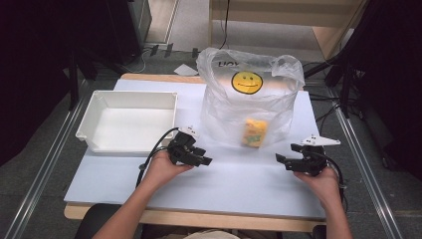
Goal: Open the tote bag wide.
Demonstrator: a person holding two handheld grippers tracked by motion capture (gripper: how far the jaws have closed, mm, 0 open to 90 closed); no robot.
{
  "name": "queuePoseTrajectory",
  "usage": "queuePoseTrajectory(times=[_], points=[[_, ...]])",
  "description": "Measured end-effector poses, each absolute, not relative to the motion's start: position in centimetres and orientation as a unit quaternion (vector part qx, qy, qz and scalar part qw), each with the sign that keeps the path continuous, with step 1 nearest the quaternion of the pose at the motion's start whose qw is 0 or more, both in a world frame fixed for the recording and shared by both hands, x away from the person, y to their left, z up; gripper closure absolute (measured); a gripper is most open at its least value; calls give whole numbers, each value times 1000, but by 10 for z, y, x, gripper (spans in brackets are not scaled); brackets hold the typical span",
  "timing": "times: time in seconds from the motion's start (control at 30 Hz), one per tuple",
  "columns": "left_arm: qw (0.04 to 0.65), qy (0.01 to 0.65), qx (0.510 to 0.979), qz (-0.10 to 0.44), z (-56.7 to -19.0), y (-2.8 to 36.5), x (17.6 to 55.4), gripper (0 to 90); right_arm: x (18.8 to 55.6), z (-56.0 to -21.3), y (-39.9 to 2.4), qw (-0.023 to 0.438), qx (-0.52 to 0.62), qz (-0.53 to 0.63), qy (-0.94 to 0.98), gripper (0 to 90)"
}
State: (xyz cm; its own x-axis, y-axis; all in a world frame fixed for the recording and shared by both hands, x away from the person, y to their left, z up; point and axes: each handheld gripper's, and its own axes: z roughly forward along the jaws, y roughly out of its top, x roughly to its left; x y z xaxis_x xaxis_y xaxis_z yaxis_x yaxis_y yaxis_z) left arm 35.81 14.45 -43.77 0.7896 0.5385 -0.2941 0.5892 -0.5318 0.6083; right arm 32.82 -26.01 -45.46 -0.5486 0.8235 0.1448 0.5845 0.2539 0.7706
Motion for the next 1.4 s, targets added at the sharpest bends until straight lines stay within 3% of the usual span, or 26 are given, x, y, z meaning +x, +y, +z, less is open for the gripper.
queuePoseTrajectory(times=[0.13, 0.47, 1.4], points=[[374, 320, 870, -28, -435, 148, 357, 518, 326, -450, -258, 159, 440, 418, 779, 315], [367, 317, 875, -16, -437, 148, 359, 511, 333, -450, -259, 121, 444, 415, 785, 418], [355, 322, 877, -22, -441, 145, 360, 483, 335, -451, -266, 94, 449, 426, 780, 468]])
